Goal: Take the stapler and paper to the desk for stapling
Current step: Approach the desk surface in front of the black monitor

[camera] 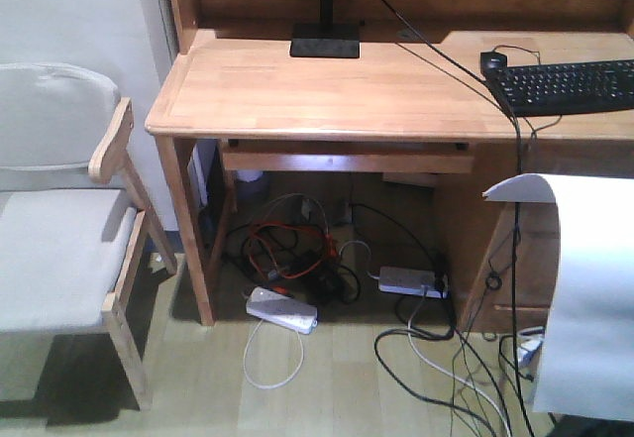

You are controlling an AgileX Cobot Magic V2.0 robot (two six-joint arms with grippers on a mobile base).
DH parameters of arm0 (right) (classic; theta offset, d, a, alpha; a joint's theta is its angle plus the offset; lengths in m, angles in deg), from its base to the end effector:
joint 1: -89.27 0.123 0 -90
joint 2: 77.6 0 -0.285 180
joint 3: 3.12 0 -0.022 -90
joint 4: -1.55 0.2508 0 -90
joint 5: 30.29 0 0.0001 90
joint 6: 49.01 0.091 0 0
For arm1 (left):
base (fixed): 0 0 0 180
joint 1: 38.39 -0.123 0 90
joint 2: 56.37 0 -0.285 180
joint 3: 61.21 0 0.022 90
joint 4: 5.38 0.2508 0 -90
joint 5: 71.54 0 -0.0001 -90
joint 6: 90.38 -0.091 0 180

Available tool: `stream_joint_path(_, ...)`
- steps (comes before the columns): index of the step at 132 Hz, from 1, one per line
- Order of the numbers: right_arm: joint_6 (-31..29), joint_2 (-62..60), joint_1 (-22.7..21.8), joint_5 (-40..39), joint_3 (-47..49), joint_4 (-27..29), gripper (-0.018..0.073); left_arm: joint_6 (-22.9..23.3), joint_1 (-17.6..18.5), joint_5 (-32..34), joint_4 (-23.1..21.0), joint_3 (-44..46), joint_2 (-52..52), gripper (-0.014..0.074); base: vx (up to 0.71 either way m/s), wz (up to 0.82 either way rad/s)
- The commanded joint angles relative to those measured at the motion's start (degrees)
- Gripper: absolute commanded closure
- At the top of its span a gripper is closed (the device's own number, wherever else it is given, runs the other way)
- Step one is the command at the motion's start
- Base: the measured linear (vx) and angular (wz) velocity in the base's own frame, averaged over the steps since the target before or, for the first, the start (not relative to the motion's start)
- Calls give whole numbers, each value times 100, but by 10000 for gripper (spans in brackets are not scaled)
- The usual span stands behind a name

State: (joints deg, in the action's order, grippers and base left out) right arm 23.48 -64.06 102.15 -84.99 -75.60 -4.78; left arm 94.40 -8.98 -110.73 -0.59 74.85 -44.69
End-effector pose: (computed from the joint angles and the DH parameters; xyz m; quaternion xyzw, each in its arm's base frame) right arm 0.0167 0.0122 0.3063 0.0888 0.2597 0.6382 0.7193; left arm 0.0076 0.0012 0.3329 0.1627 0.7173 -0.1592 0.6585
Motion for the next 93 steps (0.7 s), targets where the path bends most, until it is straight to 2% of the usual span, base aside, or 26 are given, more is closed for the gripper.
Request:
stream_joint_path(1, -19, 67, -37, -195, 143, -25, 561, 0, 26, 703, 16, 171, 93, 603, 36, 2)
stream_joint_path(93, -19, 67, -37, -201, 143, -25, 561, 0, 26, 703, 16, 171, 93, 603, 36, -1)
